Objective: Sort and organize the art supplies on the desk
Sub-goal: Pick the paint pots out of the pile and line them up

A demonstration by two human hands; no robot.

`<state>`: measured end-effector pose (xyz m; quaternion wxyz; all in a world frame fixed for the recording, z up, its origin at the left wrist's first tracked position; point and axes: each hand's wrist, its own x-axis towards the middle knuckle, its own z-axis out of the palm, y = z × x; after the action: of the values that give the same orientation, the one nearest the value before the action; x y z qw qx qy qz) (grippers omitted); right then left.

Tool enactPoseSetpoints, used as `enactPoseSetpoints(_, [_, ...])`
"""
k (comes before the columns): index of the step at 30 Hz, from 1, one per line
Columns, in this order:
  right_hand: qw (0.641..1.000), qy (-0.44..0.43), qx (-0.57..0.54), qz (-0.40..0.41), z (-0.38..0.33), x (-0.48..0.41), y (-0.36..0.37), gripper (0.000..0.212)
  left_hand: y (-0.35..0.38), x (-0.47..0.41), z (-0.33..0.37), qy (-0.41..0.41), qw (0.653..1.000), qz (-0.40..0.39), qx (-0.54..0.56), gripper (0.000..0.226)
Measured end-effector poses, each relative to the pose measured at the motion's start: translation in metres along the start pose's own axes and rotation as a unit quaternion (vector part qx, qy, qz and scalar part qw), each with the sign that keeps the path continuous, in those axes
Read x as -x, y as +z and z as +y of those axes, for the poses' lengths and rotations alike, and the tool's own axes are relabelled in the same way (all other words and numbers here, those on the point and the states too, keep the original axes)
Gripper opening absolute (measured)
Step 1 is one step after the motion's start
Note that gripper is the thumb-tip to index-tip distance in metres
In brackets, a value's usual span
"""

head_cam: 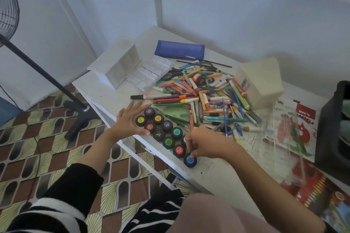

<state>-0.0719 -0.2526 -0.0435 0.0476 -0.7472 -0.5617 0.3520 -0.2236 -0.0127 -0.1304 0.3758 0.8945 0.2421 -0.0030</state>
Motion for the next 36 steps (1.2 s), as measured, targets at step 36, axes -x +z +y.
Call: enactPoseSetpoints(36, [0.969,-0.054,-0.156,0.184,0.078,-0.065,-0.085,0.037,0.0,-0.002,0.0,0.003,1.0,0.004,-0.02,0.117])
